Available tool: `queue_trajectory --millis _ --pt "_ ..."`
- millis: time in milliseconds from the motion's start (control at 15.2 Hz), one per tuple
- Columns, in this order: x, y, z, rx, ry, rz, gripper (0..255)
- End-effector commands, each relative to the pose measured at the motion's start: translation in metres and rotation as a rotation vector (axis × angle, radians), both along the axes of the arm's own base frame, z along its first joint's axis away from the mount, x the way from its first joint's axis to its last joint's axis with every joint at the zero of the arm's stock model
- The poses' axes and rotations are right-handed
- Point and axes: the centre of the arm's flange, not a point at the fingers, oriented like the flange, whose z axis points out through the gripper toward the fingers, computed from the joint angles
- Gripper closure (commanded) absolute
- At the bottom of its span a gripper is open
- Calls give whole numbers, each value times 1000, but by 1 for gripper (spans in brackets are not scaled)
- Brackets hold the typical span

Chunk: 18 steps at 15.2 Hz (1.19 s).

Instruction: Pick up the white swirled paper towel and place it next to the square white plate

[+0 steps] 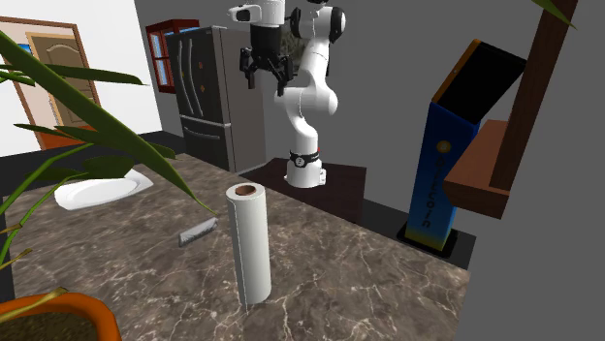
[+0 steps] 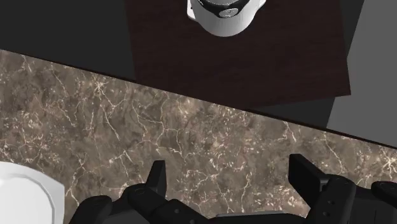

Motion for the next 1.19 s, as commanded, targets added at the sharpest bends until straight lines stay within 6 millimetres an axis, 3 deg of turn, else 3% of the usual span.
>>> queue_trajectory --millis 0,1122 --pt "0 0 0 0 0 0 0" --pt "193 66 -62 61 -51 32 0"
